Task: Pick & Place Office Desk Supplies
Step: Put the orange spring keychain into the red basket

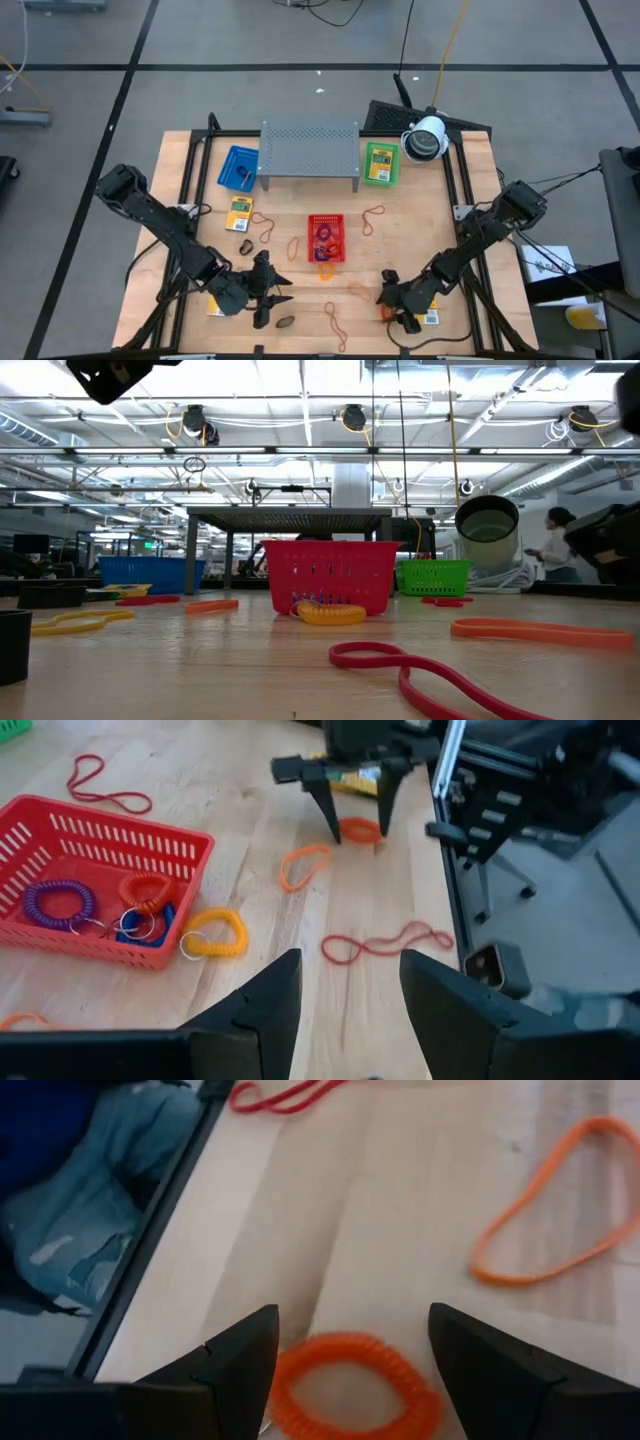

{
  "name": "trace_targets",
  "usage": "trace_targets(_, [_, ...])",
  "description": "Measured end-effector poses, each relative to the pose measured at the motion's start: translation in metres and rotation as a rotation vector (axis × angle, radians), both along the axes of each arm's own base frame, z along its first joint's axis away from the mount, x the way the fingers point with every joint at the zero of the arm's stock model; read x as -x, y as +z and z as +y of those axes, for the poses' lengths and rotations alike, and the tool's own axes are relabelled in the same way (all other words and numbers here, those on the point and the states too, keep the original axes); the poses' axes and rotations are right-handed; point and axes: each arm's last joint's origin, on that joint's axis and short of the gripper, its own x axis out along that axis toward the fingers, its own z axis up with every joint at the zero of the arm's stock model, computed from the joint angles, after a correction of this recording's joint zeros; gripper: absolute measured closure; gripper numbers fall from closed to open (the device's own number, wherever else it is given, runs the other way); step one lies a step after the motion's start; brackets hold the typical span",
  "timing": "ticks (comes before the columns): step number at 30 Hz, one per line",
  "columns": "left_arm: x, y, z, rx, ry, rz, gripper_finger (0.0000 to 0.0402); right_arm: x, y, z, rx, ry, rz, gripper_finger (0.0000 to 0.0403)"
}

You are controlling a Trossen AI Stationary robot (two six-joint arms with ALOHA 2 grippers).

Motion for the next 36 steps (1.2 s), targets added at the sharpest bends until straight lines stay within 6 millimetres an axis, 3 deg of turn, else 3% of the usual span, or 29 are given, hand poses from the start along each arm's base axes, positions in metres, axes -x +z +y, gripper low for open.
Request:
trace_targets(11, [-0.006,0.007,0.001,0.061,0.027,-0.072,0.0225,0.015,-0.009,-0.001,0.089,0.089,-0.021,0.0156])
trace_targets(25, [-0.008,0.012,0.0,0.104,0.057,-0.12,0.0225,0.067,-0.031,-0.026,-0.001,0.117,-0.21,0.0156])
trace_targets(36, [-0.009,0.015,-0.001,0.14,0.062,-0.146,0.0225,0.07,-0.035,-0.029,0.031,0.101,-0.196,0.0156])
